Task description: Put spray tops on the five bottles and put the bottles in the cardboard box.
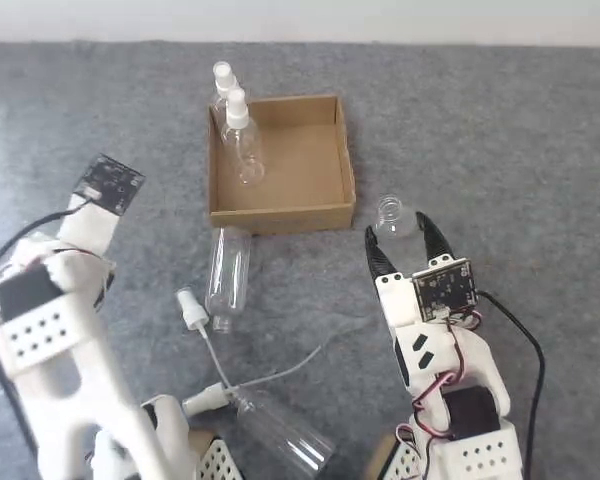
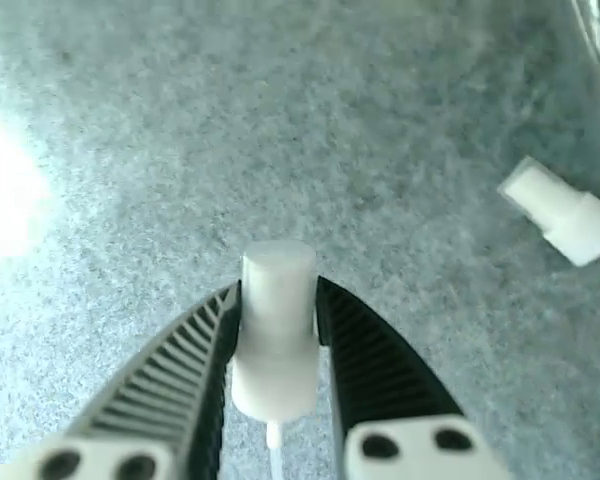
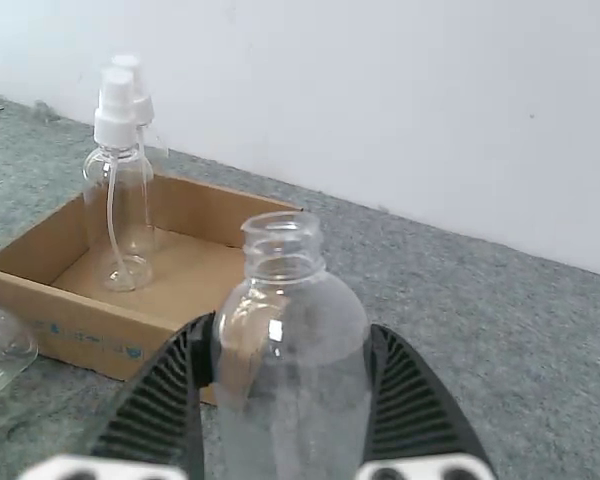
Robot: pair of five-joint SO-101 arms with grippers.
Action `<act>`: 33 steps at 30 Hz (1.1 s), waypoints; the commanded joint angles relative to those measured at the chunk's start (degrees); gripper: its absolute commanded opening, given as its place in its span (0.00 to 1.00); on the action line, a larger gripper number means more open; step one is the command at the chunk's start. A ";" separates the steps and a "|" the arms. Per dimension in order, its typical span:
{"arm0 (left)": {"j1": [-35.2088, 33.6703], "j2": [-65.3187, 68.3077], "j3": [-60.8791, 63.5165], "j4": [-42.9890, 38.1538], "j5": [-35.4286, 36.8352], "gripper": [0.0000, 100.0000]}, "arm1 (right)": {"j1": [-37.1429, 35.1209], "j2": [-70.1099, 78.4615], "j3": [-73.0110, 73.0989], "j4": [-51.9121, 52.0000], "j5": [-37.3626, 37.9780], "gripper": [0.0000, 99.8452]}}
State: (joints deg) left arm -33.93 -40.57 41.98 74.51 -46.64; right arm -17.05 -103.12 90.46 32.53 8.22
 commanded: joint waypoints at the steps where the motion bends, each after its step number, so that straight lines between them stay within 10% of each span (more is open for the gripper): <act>1: 1.32 -8.44 2.24 -6.07 7.47 0.01 | -0.57 -0.84 0.09 -1.45 1.32 0.01; 33: 14.33 -42.90 21.58 -13.89 36.57 0.05 | -0.66 -0.84 0.09 -1.45 2.02 0.01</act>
State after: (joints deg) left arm -19.87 -82.33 63.87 62.29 -15.52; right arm -17.23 -103.12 91.25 32.53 9.45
